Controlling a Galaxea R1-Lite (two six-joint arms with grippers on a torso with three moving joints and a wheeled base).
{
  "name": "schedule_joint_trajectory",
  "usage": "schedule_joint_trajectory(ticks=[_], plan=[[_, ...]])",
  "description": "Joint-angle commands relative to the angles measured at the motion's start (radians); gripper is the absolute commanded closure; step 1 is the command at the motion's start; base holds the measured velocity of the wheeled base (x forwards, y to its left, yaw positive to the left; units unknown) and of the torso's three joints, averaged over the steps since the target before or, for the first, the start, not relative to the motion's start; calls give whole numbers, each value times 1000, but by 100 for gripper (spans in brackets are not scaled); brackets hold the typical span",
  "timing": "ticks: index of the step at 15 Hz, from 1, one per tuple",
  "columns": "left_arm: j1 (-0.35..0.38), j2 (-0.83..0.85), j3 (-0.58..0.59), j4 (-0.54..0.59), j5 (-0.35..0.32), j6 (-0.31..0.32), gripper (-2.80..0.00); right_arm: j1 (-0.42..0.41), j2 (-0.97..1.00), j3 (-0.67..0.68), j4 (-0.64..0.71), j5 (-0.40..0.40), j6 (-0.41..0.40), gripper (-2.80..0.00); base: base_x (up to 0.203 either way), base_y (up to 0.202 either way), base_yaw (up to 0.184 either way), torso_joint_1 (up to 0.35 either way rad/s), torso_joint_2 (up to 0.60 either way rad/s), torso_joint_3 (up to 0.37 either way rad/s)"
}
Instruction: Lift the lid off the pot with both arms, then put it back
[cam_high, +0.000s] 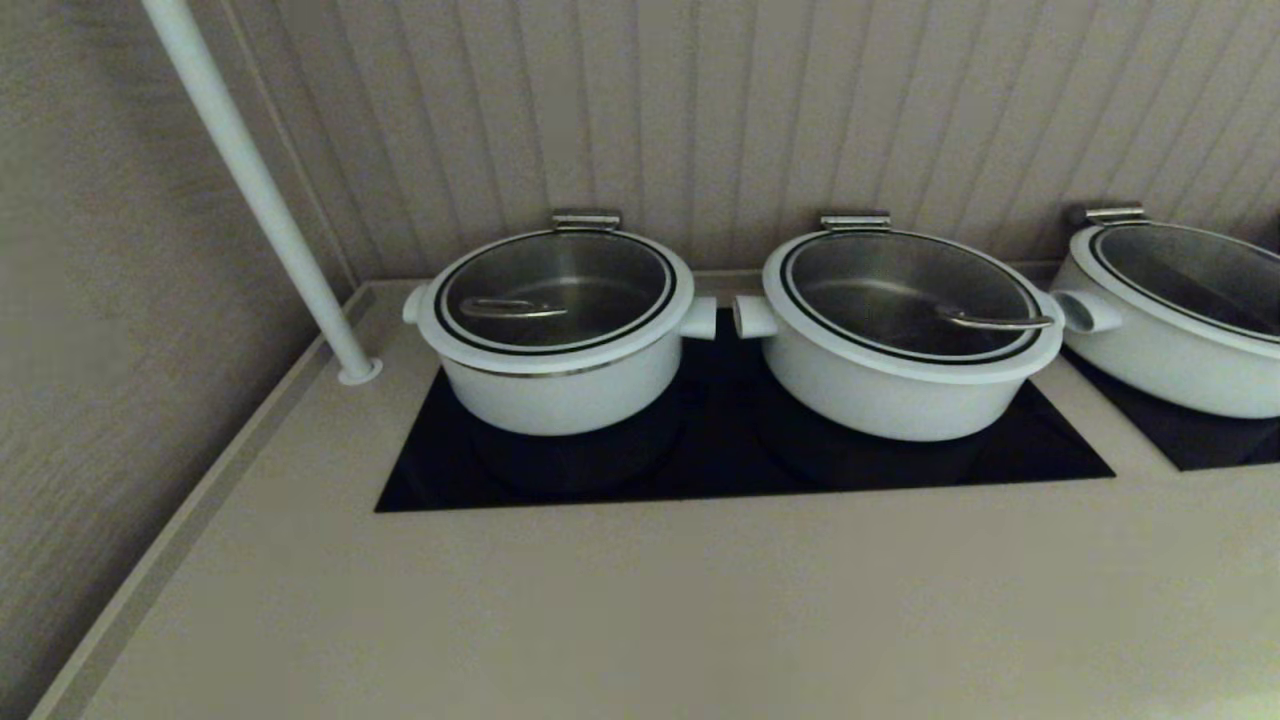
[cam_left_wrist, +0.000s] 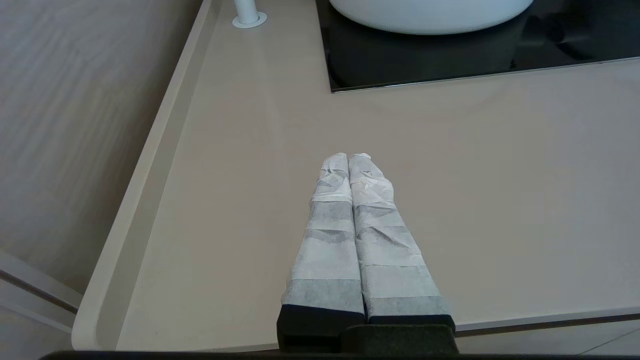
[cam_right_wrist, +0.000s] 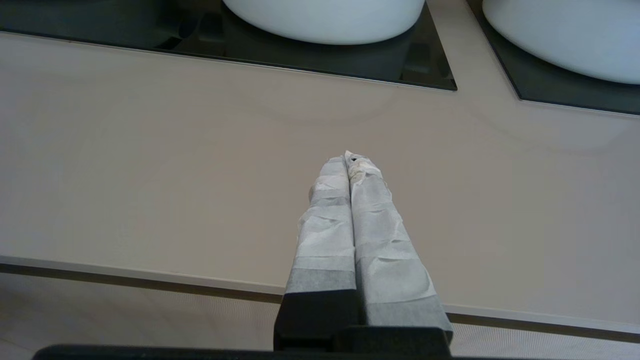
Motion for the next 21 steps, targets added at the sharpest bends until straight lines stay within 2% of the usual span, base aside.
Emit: schedule_joint_trajectory(ticks=[1,5,21], plan=[[0,-2,0,0,0,-1,0,0,1,0,0,1,-1,0,0,0,0,0,0,0],[0,0,0,0,13,-42,0,0,1,0,0,1,-1,0,0,0,0,0,0,0],[0,0,0,0,14,-44,0,0,1,0,0,0,-3,0,0,0,0,0,0,0]])
